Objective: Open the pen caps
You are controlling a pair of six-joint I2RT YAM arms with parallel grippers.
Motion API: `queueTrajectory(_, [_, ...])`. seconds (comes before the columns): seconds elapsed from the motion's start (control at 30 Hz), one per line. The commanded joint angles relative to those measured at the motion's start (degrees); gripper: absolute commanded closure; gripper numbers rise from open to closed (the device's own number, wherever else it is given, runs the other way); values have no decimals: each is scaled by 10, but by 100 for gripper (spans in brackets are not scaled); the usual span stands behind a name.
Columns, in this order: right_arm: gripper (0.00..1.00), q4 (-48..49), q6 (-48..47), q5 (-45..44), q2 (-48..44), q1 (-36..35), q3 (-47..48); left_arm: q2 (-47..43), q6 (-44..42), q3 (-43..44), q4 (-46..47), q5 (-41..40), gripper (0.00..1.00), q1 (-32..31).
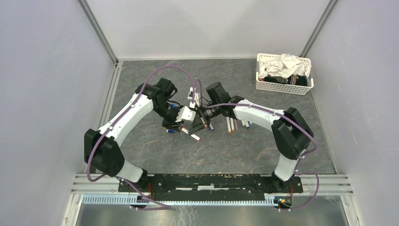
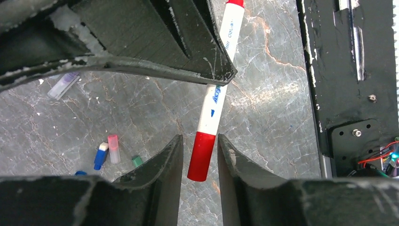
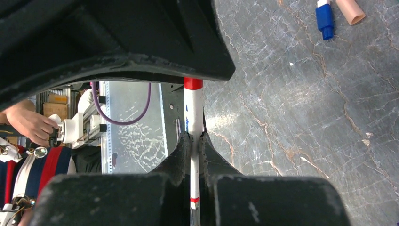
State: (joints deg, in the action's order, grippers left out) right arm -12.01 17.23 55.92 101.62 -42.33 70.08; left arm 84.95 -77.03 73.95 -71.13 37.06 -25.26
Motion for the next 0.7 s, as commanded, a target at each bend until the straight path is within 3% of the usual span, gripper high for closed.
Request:
queueTrajectory(0.0, [100, 30, 11, 21, 10, -1, 23, 7, -25, 7, -20, 1, 67, -5])
queueTrajectory(0.03, [100, 31, 12, 21, 12, -2, 23, 9, -26, 10, -23, 0, 73, -5])
queueTrajectory(0.13, [78, 36, 22, 16, 23, -6, 26, 16, -26, 20, -32, -5, 97, -7])
queueTrajectory(0.2, [70, 39, 29, 16, 35, -15, 36, 17, -25, 25, -36, -7, 98, -8])
queueTrajectory(0.3, [67, 57, 50, 15, 54, -28, 52, 17, -24, 31, -36, -5, 98, -8])
queueTrajectory(0.4, [72, 69, 65, 11, 66, -35, 63, 16, -20, 36, -36, -9, 98, -9])
queueTrajectory(0.57, [100, 11, 26, -14, 61, -33, 66, 8, -26, 26, -32, -50, 98, -9])
queueTrajectory(0.67, [100, -34, -5, -36, 46, -29, 47, 7, -30, 20, -29, -92, 98, -8])
